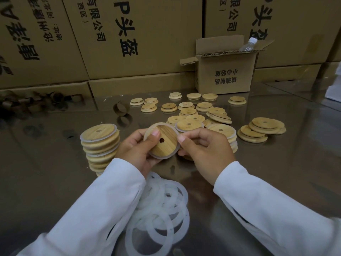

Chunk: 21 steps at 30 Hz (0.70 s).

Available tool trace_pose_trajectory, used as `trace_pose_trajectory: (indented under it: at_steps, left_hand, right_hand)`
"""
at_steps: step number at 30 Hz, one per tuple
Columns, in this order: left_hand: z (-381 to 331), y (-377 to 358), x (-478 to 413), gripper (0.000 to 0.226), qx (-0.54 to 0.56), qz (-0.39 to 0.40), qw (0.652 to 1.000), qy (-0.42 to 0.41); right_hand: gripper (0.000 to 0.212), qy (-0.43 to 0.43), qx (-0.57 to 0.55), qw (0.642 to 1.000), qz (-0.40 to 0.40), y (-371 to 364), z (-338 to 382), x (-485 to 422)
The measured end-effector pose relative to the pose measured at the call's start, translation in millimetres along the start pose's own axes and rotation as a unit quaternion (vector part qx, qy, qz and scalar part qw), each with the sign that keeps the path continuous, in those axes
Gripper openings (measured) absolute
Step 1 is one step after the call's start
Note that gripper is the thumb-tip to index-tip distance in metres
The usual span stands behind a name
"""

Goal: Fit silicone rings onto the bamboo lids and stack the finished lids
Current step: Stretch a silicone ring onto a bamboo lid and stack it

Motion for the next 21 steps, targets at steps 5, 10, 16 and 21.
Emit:
trace_pose_trajectory:
  at_steps: [5,10,16,21]
  left_hand:
    - [-0.6,0.2,-0.2,0.023,-0.03,0.008,0.999,-0.011]
    - [-1.9,-0.6,1.1,0.016,-0.044,0.014,0.999,-0.02]
    - [-5.2,-2.6,3.1,0.005,-0.073,0.022,0.997,-0.029]
    - [-5.6,-0.9,3.5,0.011,-0.116,0.019,0.992,-0.041]
  right_hand:
    - [0.021,-0.074,-0.048,0.996,0.0,0.5,-2.2,-2.1]
    - [0.023,-0.09,-0.04,0.995,-0.016,0.8,2.3,-1.7]
    - [0.022,-0.093,-0.057,0.994,-0.013,0.5,6.9,0.6]
    - [0.022,-0.098,-0.057,0.993,-0.008,1.2,5.6,0.1]
Point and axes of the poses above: each hand's wrist, its own x-axis away from the middle knuckle, its own y-axis out of the back of the hand, z = x × y, the point moved 1 cm from there along -x, towards the middle knuckle, and after that the axes turned 15 degrees about z, right-handed, at the moved point
